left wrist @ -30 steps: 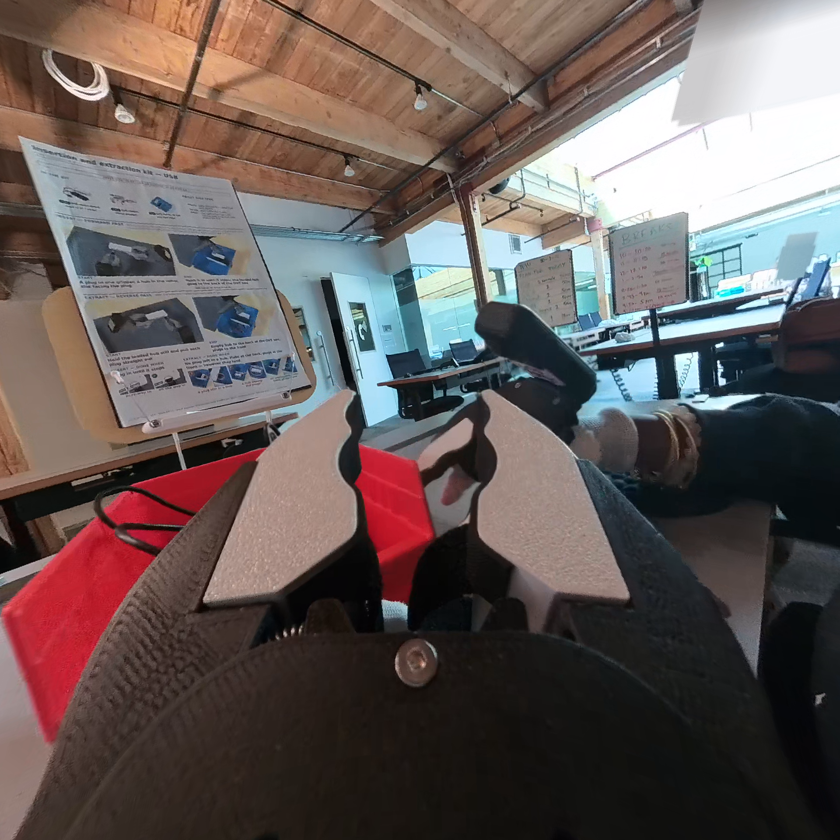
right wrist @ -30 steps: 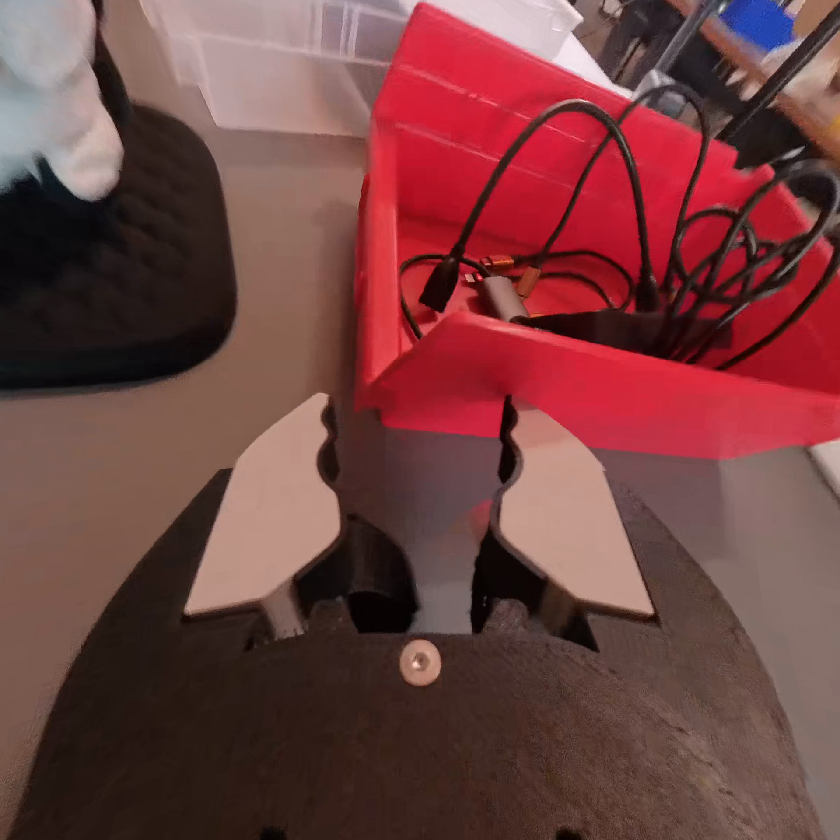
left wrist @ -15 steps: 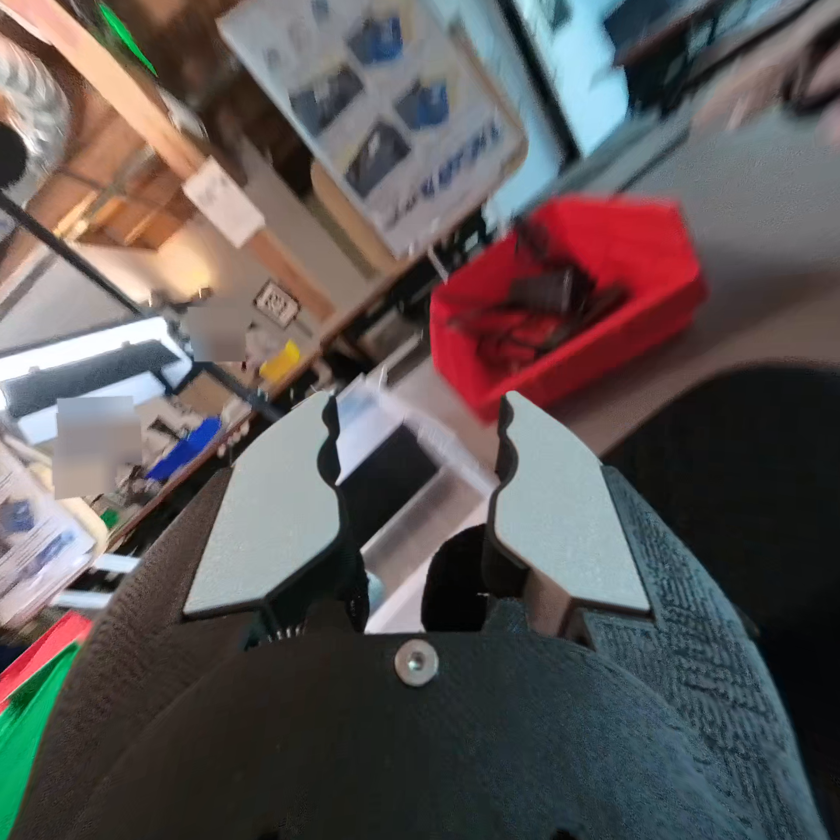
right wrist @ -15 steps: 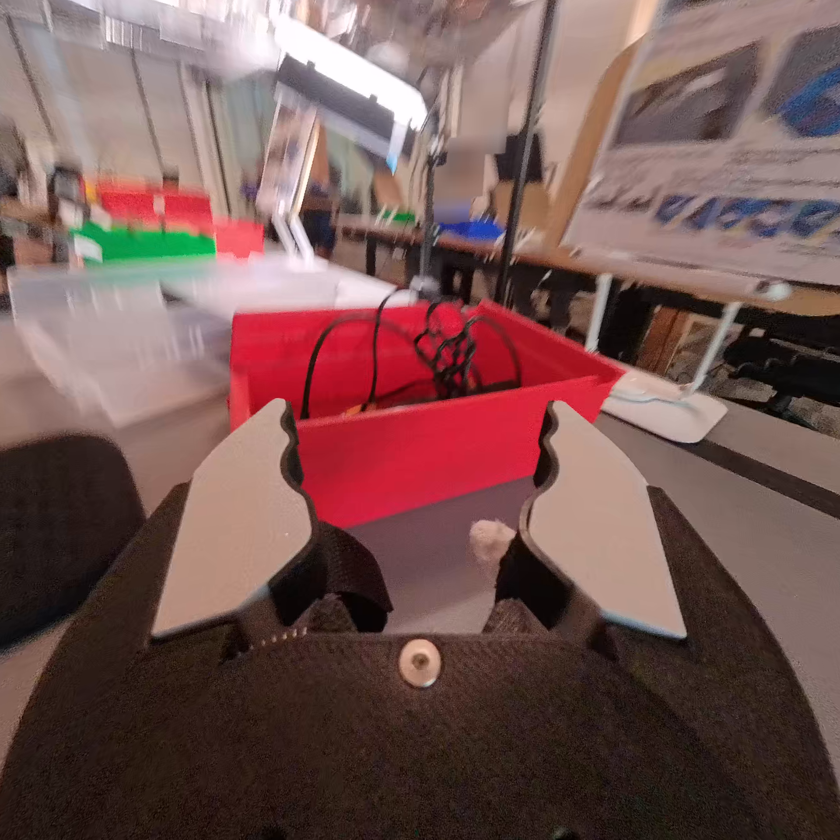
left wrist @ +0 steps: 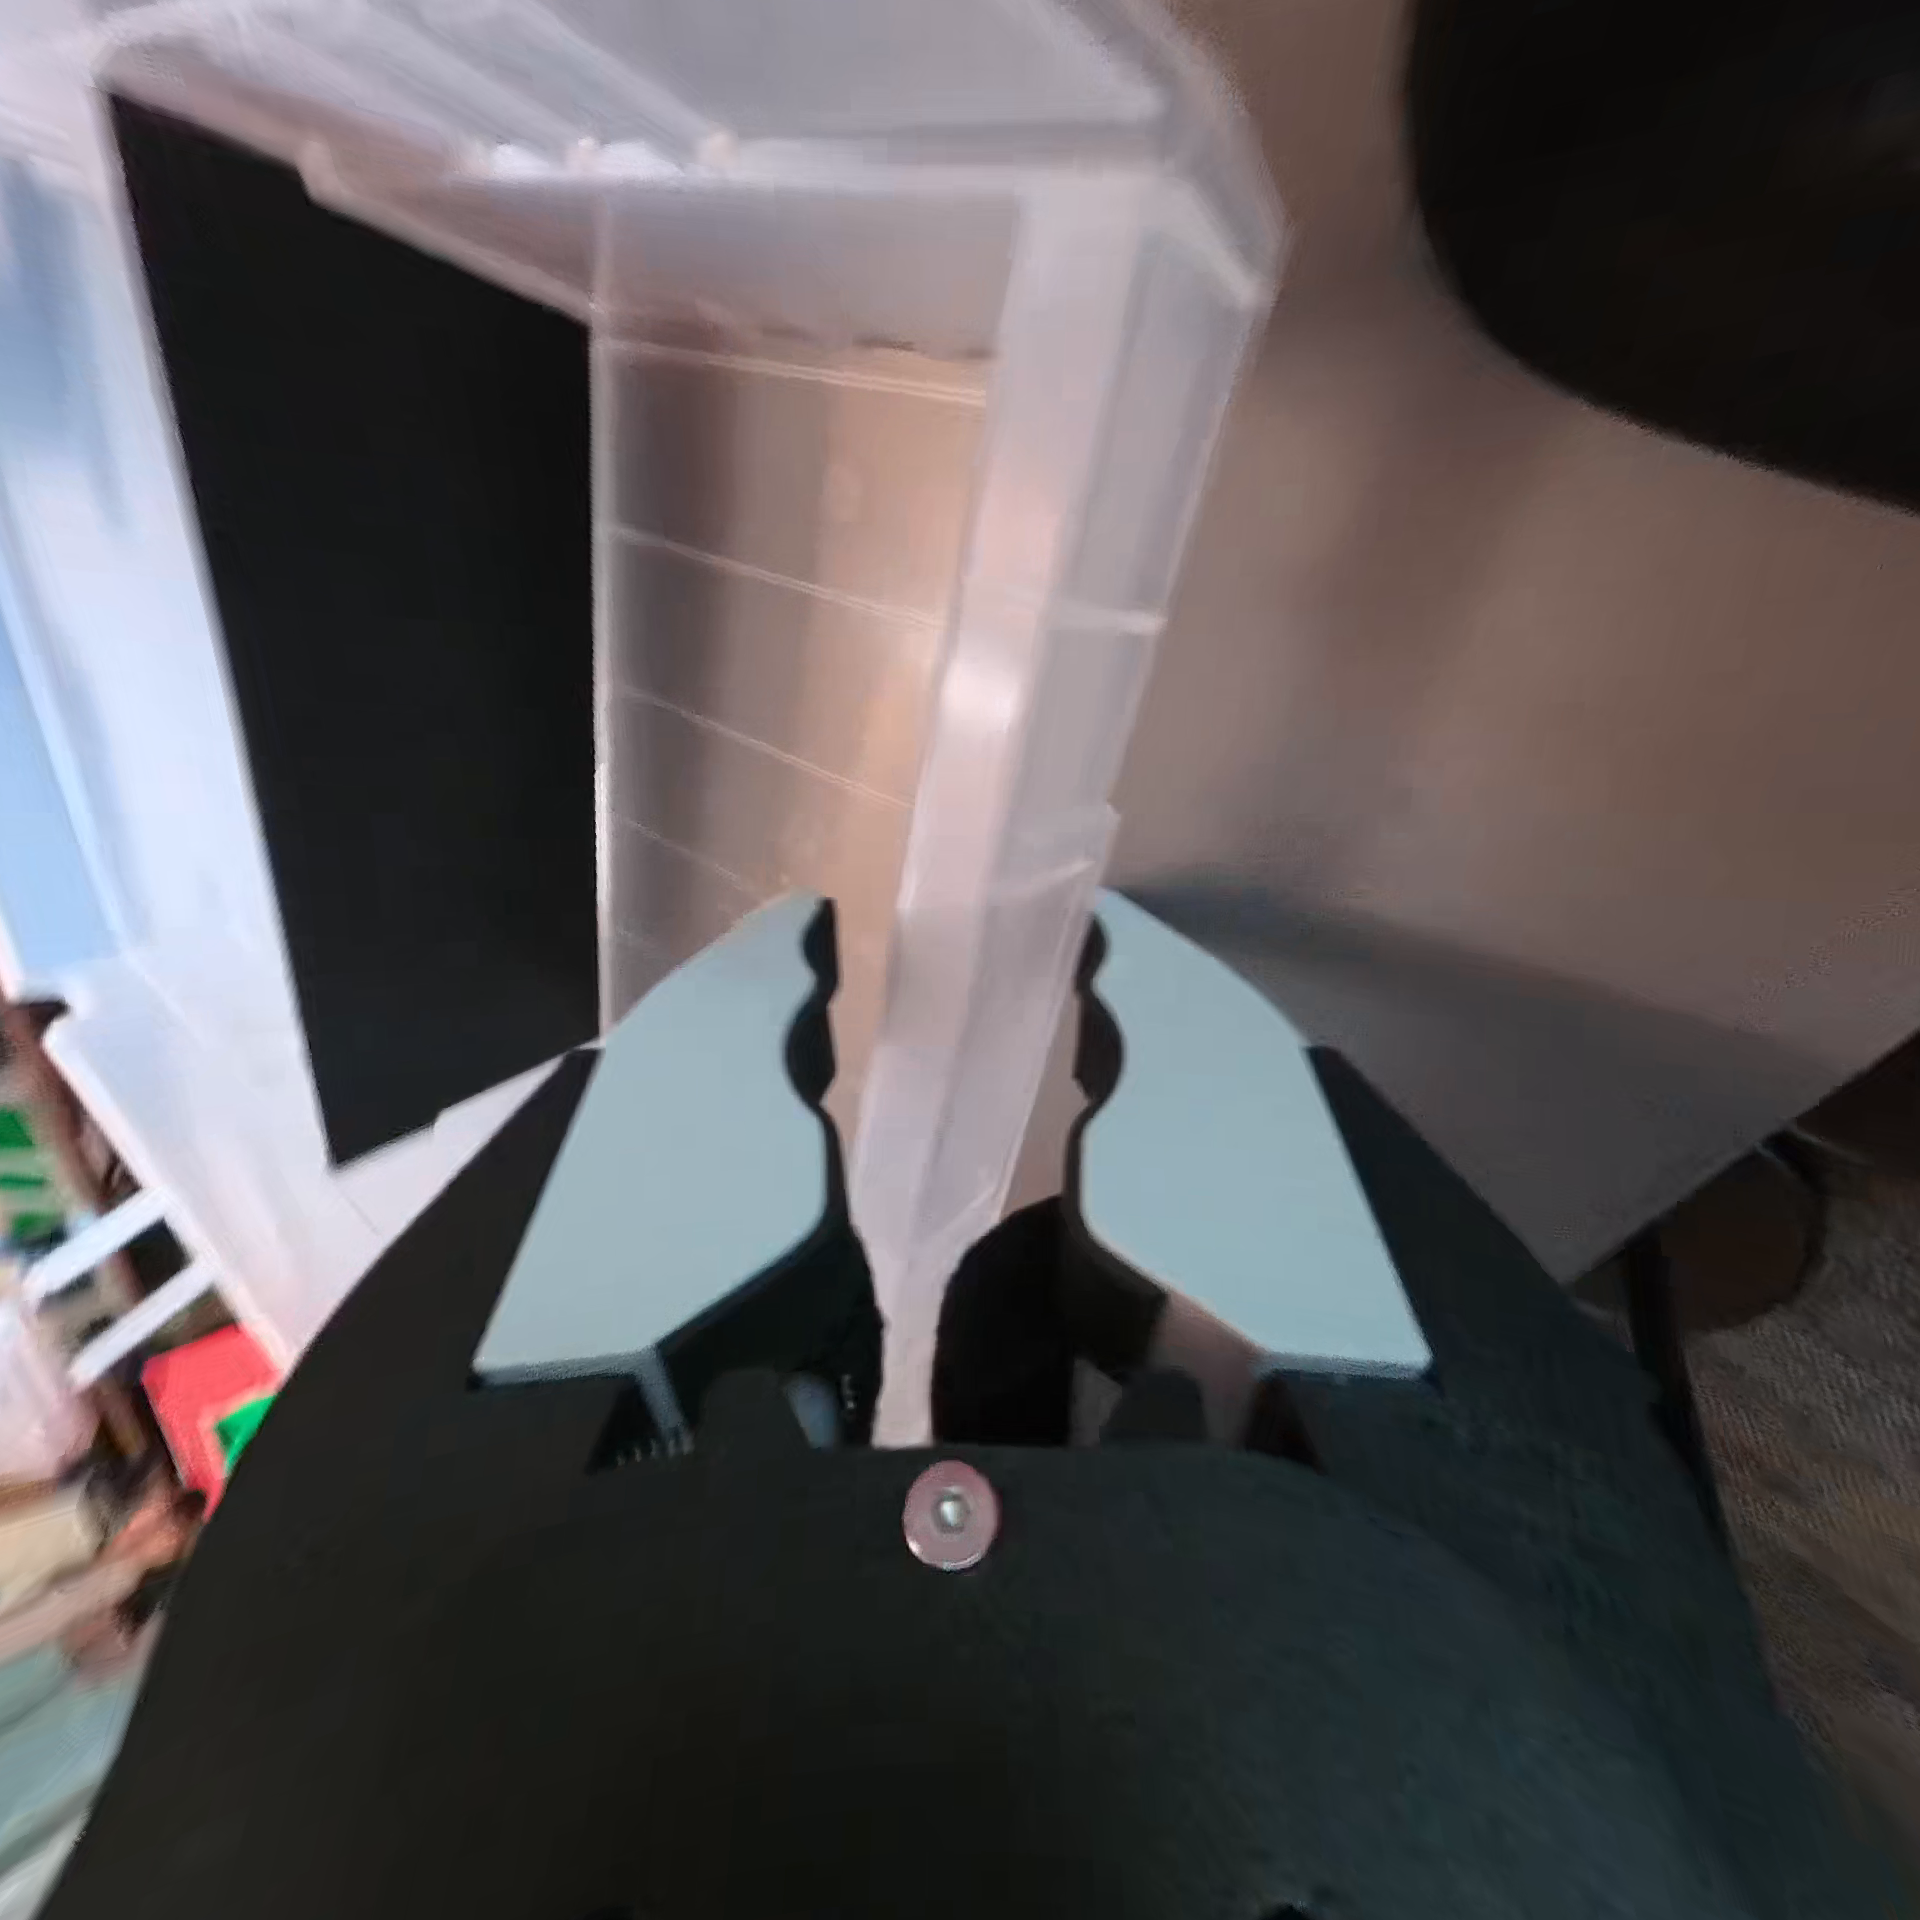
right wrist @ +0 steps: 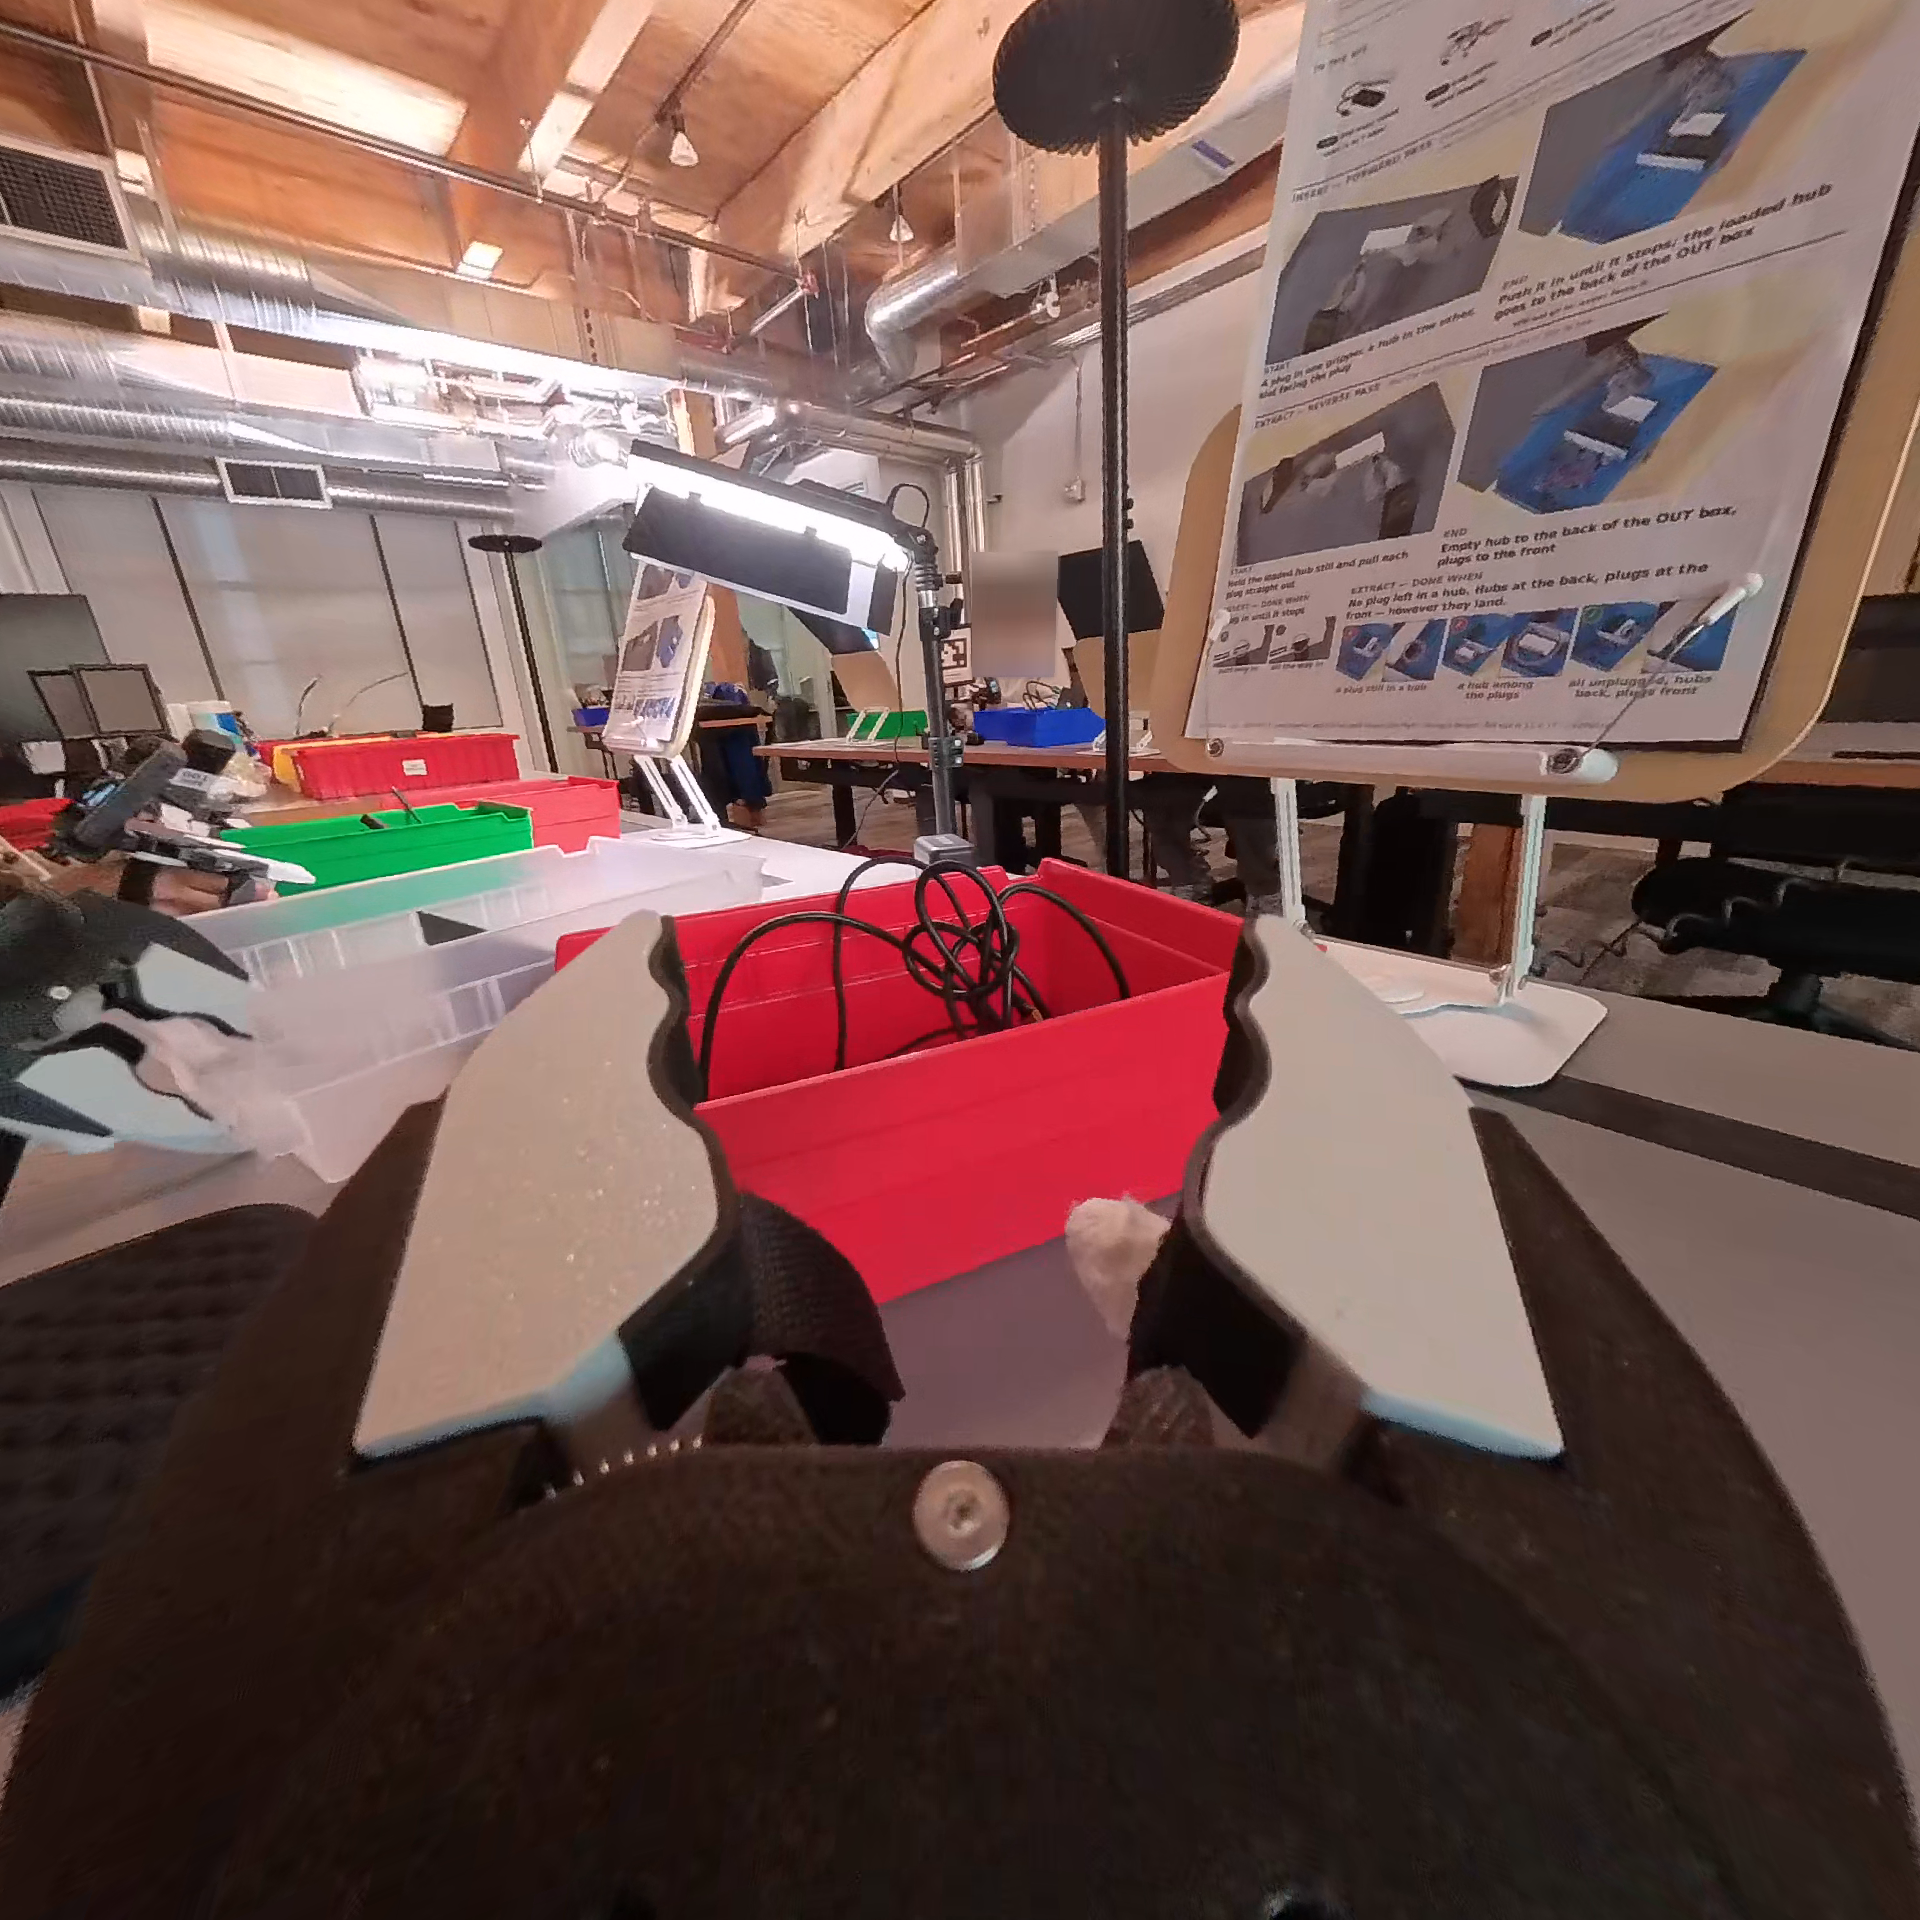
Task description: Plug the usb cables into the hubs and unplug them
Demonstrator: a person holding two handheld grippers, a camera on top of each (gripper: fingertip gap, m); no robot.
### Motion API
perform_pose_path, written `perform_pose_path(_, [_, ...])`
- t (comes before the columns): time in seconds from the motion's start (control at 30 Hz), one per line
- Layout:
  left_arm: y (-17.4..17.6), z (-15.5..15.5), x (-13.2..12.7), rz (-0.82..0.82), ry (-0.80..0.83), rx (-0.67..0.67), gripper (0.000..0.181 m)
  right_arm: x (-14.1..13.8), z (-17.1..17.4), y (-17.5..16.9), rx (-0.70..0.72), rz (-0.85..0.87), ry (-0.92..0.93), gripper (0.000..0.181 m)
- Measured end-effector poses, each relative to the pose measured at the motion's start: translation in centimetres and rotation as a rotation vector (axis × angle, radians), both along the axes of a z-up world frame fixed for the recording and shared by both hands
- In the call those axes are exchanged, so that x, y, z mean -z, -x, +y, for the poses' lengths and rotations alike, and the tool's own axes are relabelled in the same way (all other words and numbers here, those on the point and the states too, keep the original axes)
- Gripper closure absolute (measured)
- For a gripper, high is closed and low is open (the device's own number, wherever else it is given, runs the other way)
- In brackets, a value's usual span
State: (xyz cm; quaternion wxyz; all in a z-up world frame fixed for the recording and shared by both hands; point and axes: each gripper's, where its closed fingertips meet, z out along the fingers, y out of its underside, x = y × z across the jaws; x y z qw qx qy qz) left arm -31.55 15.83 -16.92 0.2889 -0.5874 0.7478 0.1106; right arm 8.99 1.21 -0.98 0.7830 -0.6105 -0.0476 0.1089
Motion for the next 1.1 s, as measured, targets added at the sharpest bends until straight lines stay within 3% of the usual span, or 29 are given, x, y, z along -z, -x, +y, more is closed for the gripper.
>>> perform_pose_path(0.03, [-0.7, 0.1, 0.2, -0.028, 0.010, 0.027, 0.147, 0.1, 0.0, 0.0, -0.002, 0.002, 0.002, 0.083])
perform_pose_path(0.2, [-1.7, 0.9, 0.1, -0.030, -0.053, 0.011, 0.148, 0.4, 0.1, 0.7, -0.019, -0.024, 0.015, 0.083])
perform_pose_path(0.3, [-1.8, 1.7, -0.3, 0.046, -0.292, -0.011, 0.147, 0.6, 0.1, 0.9, -0.020, -0.042, 0.025, 0.084])
perform_pose_path(0.43, [-1.5, 1.3, -0.7, 0.044, -0.433, -0.069, 0.151, 0.7, 0.2, 0.7, -0.015, -0.033, 0.033, 0.085])
perform_pose_path(0.53, [-1.0, 1.2, -2.5, 0.062, -0.574, -0.124, 0.151, 0.8, 0.2, 0.5, -0.007, -0.034, 0.038, 0.087])
perform_pose_path(0.67, [-2.4, -0.1, -7.1, -0.054, -0.663, -0.146, 0.151, 0.5, 0.1, -0.2, 0.041, -0.052, 0.027, 0.089])
perform_pose_path(0.8, [-5.2, -2.0, -12.4, -0.088, -0.857, -0.105, 0.151, -1.5, -1.2, -2.8, 0.177, -0.028, -0.089, 0.094])
perform_pose_path(0.9, [-9.7, -5.0, -15.2, -0.149, -0.941, 0.012, 0.152, -2.8, -2.5, -5.9, 0.329, -0.026, -0.161, 0.091])
perform_pose_path(1.1, [-21.3, -12.4, -16.5, -0.317, -0.884, 0.285, 0.152, -5.2, -7.8, -14.1, 0.791, -0.191, -0.277, 0.082])
